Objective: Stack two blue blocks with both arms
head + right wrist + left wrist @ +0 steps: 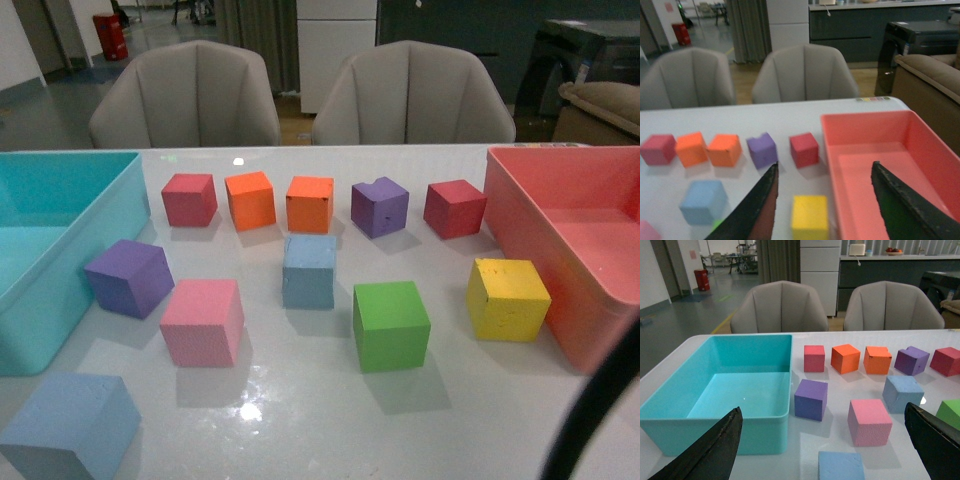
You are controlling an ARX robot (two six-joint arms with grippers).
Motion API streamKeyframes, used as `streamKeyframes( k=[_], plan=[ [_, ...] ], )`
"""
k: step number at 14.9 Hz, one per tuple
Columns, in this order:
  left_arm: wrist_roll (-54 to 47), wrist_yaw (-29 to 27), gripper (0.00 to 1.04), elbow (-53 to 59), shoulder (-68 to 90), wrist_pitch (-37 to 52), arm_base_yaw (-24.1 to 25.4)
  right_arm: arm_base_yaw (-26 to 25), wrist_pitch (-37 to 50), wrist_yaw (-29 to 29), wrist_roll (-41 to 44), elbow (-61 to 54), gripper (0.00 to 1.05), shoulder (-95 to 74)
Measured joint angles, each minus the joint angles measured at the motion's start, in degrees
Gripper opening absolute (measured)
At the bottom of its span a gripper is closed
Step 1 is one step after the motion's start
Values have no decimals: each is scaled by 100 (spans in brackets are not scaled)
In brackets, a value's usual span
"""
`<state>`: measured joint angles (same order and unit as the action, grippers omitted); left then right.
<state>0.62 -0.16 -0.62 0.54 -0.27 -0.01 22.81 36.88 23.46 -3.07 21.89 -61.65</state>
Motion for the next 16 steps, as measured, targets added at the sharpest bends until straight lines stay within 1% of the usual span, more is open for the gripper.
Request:
streamKeyframes(
  k=[1,3,4,5,6,7,9,13,14,15,16],
  plan=[
    [0,2,98,0,0,-2,0,-61,-39,-59,22,-85,53,105],
    [-2,9,98,0,0,7,0,-435,-236,-448,129,-538,42,752],
    [-2,9,98,0,0,7,0,-544,-238,-553,151,-660,38,940],
    [0,15,98,0,0,9,0,-804,-240,-752,173,-879,27,1375],
    [-2,15,98,0,0,7,0,-986,-267,-1003,210,-1040,12,1692],
    [0,13,98,0,0,7,0,-1134,-396,-1200,269,-1220,2,1886],
    [0,15,98,0,0,7,0,-1445,-621,-1480,269,-1537,2,2406],
    [0,15,98,0,0,7,0,-1655,-863,-1687,269,-1705,2,2850],
    [0,15,98,0,0,9,0,-1840,-1056,-1996,269,-1794,2,3073],
    [-2,15,98,0,0,9,0,-2253,-1180,-2273,273,-1869,2,3281],
    [-2,17,98,0,0,7,0,-2315,-1316,-2288,271,-1917,2,3504]
  ],
)
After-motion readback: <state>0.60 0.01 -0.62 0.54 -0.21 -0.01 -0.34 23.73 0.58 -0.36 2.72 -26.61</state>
